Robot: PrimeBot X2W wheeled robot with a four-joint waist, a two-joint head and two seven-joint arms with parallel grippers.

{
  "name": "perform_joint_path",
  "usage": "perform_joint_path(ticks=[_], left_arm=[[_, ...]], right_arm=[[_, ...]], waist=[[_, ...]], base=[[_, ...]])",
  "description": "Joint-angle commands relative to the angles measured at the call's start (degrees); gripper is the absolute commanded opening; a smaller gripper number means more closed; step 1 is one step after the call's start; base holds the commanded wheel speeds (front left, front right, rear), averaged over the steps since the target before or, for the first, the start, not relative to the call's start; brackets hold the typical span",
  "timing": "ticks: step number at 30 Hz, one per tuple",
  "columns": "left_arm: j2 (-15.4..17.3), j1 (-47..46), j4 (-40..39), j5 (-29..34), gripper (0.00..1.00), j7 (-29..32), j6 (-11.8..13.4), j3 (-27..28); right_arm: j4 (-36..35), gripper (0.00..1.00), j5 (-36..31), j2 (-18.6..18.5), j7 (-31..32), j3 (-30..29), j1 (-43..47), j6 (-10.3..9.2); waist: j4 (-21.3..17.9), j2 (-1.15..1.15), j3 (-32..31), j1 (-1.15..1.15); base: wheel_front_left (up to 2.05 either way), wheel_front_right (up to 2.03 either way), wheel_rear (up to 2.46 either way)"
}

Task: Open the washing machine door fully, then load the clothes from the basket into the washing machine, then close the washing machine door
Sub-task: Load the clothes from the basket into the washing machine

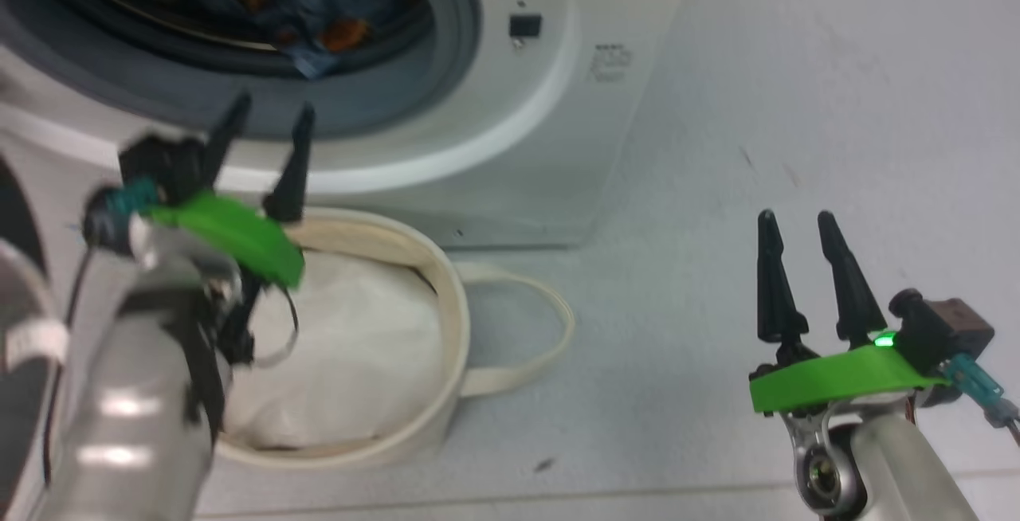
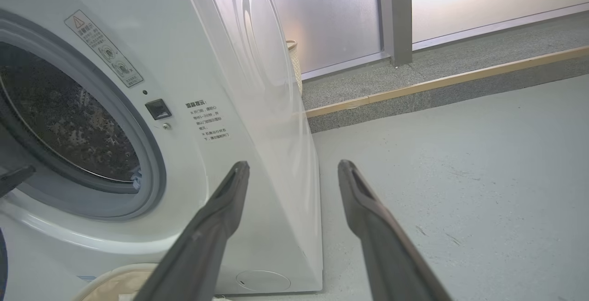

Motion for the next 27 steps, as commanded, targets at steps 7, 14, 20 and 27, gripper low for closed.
perform_joint_path(ticks=[7, 14, 20, 27], left_arm=[[0.7, 12.1, -11.7, 0.5, 1.0, -0.5, -0.2, 7.7], [0.1, 22.4, -17.3, 1.4, 1.0, -0.5, -0.4, 9.1], [0.0, 27.1, -19.5, 2.4, 1.0, -0.5, -0.3, 11.2], [-0.3, 30.8, -22.7, 3.0, 1.0, -0.5, -0.3, 13.5]], right_arm=[[0.4, 1.0, 1.4, -3.0, -0.7, 2.2, 3.2, 0.01], [0.7, 1.0, 2.4, -5.0, -0.7, 2.8, 5.7, 0.01], [0.6, 1.0, 2.7, -6.0, -0.7, 2.1, 6.6, 0.01], [1.0, 1.0, 3.0, -6.9, -0.7, 2.6, 6.0, 0.01]], waist=[[6.4, 0.0, -12.4, 0.02], [8.3, 0.0, -17.4, 0.02], [8.9, 0.0, -19.5, 0.02], [9.4, 0.0, -20.4, 0.02]], base=[[0.0, 0.0, 0.0], [0.0, 0.0, 0.0], [0.0, 0.0, 0.0], [0.0, 0.0, 0.0]])
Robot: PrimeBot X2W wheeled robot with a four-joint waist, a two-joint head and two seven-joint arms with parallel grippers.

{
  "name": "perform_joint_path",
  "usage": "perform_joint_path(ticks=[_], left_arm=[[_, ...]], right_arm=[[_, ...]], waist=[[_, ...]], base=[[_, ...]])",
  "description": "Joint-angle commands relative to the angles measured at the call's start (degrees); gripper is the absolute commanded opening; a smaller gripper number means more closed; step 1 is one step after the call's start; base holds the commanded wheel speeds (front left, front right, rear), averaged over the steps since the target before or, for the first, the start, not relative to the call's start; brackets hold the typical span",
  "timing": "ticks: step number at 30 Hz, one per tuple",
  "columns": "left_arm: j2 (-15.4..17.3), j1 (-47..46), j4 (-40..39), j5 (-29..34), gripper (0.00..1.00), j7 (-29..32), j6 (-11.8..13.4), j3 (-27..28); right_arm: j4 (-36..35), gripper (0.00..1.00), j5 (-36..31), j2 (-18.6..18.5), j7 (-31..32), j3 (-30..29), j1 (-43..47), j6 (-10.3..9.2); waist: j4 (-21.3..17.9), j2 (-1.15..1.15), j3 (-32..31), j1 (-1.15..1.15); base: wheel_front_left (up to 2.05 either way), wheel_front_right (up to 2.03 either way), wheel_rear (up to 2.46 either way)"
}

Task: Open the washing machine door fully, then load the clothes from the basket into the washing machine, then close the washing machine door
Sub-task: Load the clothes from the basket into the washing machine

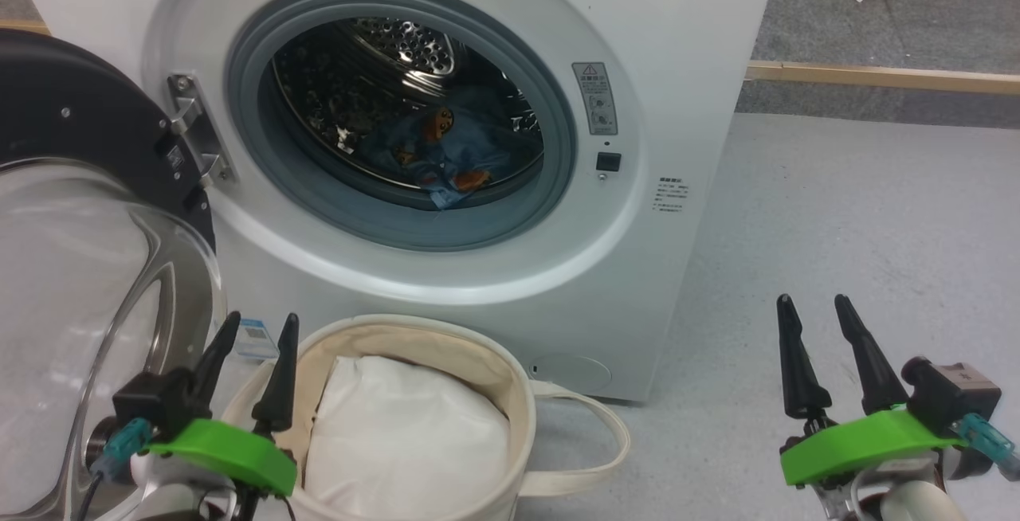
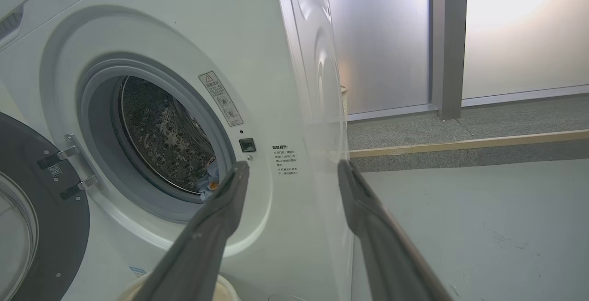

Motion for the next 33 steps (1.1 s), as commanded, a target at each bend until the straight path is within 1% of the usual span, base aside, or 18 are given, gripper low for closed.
perform_joint_path(ticks=[1, 9, 14, 22, 33], left_arm=[[1.1, -1.1, -3.1, 0.5, 1.0, -0.5, -0.3, 2.8], [1.1, -0.5, -5.0, 0.4, 1.0, -0.5, -0.3, 3.0], [1.7, -0.5, -4.9, -0.2, 1.0, -0.5, -0.3, 2.8], [1.6, -0.7, -3.7, -1.4, 1.0, -0.5, -0.3, 2.1], [1.6, -1.6, -3.1, -2.2, 1.0, -0.5, -0.3, 2.6]], right_arm=[[-1.6, 1.0, 0.5, -1.4, -0.7, 1.2, -1.3, 0.01], [-1.5, 1.0, 0.6, -1.7, -0.7, 0.4, -1.5, 0.01], [-1.6, 1.0, 0.4, -1.3, -0.7, 0.2, -1.6, 0.01], [-1.6, 1.0, 0.2, -1.0, -0.7, 0.2, -1.9, 0.01], [-1.4, 1.0, 0.3, -0.3, -0.7, 0.4, -2.0, 0.01]], waist=[[0.3, 0.0, -0.2, 0.0], [1.3, 0.0, 0.2, 0.0], [1.4, 0.0, 0.8, 0.0], [1.1, 0.0, 1.5, 0.0], [1.0, 0.0, 1.8, 0.0]], base=[[0.0, 0.0, 0.0], [0.0, 0.0, 0.0], [0.0, 0.0, 0.0], [0.0, 0.0, 0.0], [0.0, 0.0, 0.0]])
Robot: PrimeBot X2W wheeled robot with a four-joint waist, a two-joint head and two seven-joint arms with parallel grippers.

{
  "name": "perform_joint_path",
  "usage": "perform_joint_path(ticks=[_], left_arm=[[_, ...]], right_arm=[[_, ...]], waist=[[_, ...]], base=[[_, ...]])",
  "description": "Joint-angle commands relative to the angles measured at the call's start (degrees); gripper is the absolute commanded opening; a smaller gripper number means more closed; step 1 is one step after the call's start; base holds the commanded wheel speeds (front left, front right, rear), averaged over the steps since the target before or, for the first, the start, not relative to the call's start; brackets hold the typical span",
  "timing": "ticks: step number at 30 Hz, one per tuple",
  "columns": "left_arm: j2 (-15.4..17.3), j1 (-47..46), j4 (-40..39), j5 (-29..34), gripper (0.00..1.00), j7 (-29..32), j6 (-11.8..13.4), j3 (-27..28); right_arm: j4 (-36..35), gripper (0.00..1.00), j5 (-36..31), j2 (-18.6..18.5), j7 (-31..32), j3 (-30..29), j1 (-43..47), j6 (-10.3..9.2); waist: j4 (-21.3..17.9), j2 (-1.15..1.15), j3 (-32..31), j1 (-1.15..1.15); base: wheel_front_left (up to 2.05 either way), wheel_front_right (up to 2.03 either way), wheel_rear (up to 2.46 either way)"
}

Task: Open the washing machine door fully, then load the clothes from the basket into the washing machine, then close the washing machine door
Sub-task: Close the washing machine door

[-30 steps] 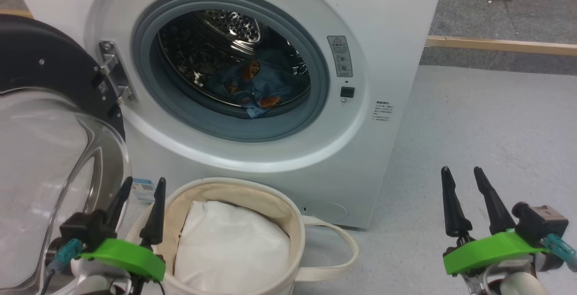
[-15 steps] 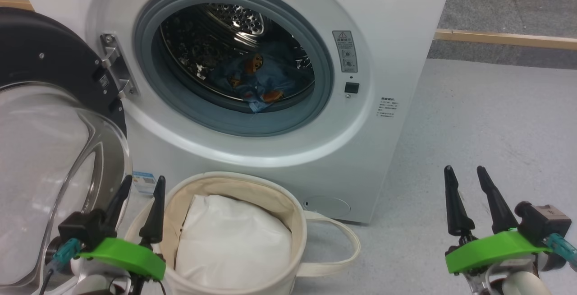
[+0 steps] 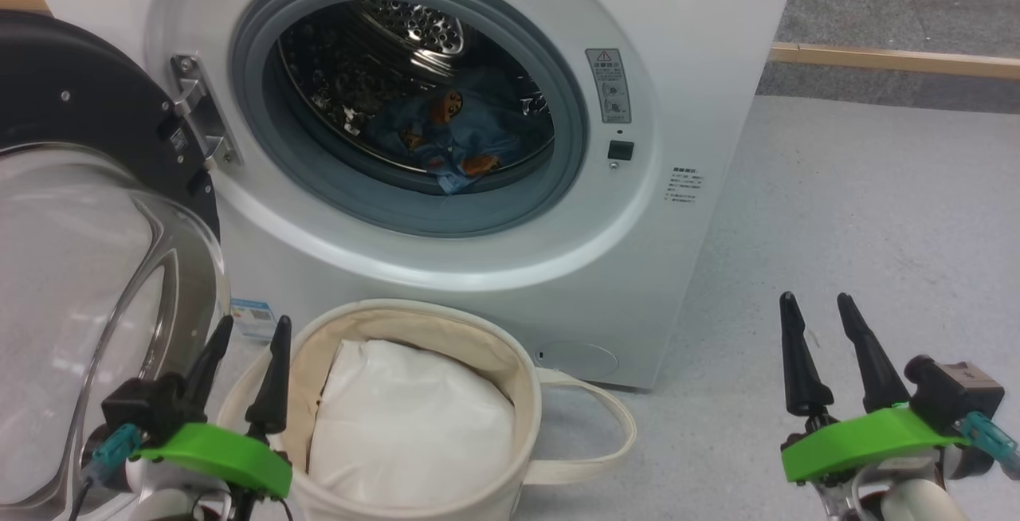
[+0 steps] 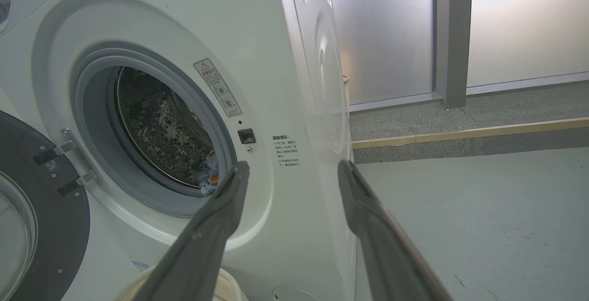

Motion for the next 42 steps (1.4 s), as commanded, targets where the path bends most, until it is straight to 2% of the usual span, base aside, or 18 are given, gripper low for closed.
perform_joint_path(ticks=[1, 11, 30, 42], left_arm=[[1.4, -3.2, -1.7, -0.2, 1.0, -0.5, -0.3, 2.2], [0.5, -3.2, -1.6, 0.6, 1.0, -0.5, -0.3, 3.5], [0.6, -3.0, -1.3, 0.8, 1.0, -0.5, -0.3, 2.7], [0.8, -2.8, -1.9, 0.4, 1.0, -0.5, -0.3, 2.1]], right_arm=[[-1.5, 1.0, -0.1, -0.6, -0.7, 0.9, -1.9, 0.01], [-1.4, 1.0, 0.1, -0.7, -0.7, 0.9, -1.9, 0.01], [-1.0, 1.0, 0.6, -0.8, -0.7, 1.3, -1.9, 0.01], [-0.7, 1.0, 0.8, -0.8, -0.7, 1.4, -1.7, 0.01]], waist=[[0.0, 0.0, 0.0, 0.0], [0.3, 0.0, 0.0, 0.0], [1.3, 0.0, -0.3, 0.0], [1.8, 0.0, -0.5, 0.0]], base=[[-0.02, 0.02, 0.0], [-0.62, 0.85, -0.23], [-1.76, 1.87, -0.11], [-0.4, 0.4, 0.0]])
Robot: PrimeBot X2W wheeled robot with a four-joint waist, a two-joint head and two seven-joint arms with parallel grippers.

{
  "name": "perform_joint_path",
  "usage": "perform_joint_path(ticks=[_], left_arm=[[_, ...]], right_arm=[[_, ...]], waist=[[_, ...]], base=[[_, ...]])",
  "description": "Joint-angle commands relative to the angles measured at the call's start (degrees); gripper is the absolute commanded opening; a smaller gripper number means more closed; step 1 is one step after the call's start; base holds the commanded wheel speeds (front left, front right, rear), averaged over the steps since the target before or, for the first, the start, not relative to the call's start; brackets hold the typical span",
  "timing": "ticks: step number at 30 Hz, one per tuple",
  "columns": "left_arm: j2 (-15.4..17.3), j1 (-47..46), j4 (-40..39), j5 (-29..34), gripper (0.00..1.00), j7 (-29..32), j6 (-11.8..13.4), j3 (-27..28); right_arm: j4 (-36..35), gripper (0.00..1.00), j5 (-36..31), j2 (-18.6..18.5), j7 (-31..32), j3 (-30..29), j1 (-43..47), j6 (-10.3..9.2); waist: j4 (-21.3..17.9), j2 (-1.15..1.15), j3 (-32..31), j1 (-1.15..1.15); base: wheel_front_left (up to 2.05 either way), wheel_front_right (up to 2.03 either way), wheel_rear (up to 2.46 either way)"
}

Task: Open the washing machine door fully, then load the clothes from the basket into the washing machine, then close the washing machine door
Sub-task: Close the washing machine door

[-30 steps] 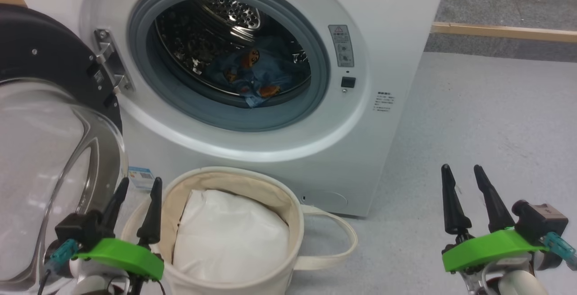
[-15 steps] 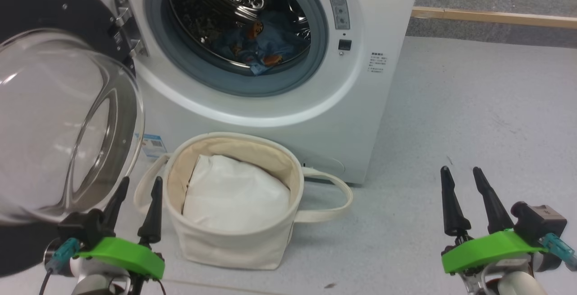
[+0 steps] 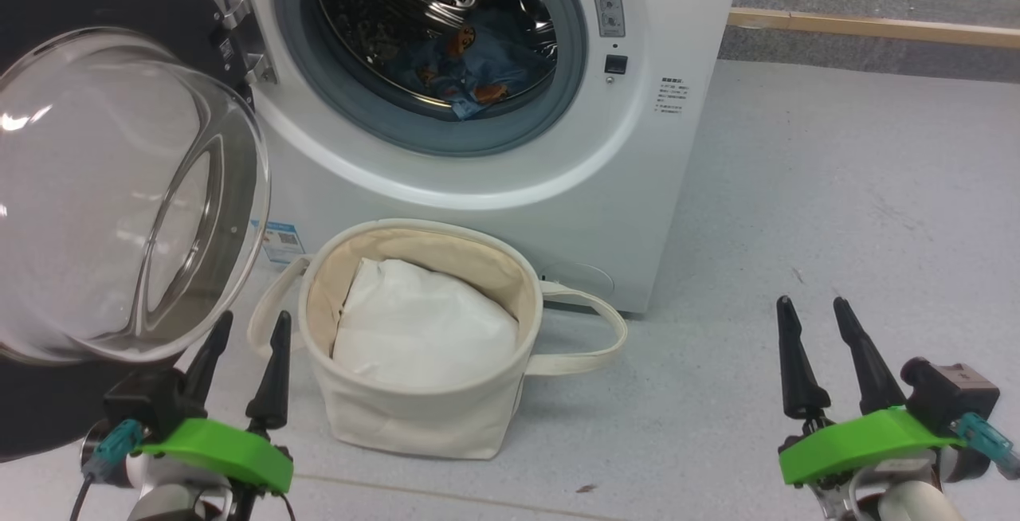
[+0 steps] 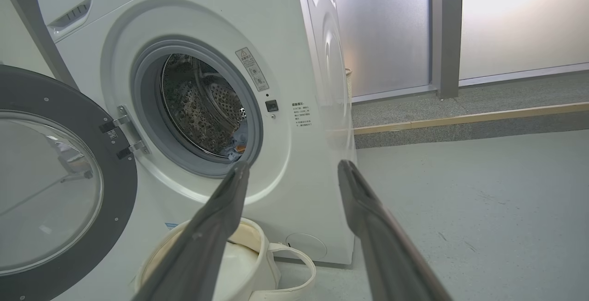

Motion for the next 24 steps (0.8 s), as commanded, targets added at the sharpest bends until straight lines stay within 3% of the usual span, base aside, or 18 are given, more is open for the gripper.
perform_joint_path(ticks=[1, 16, 24], left_arm=[[1.4, -2.2, -2.1, -0.4, 1.0, -0.5, -0.3, 1.5], [1.3, -1.3, -1.8, -0.1, 1.0, -0.5, -0.3, 2.3], [0.7, -0.8, -0.8, -0.8, 1.0, -0.5, -0.3, 4.6]], right_arm=[[-1.7, 1.0, 0.2, -0.8, -0.7, 1.1, -1.5, 0.01], [-1.4, 1.0, 0.5, -0.5, -0.7, 1.5, -0.7, 0.01], [-0.8, 1.0, 1.3, -0.1, -0.7, 2.5, -0.2, 0.01]], waist=[[0.1, 0.0, 0.0, 0.0], [4.5, 0.0, -0.9, 0.0], [9.8, 0.0, -2.0, 0.0]], base=[[0.0, 0.0, 0.0], [0.0, 0.0, 0.0], [0.0, 0.0, 0.0]])
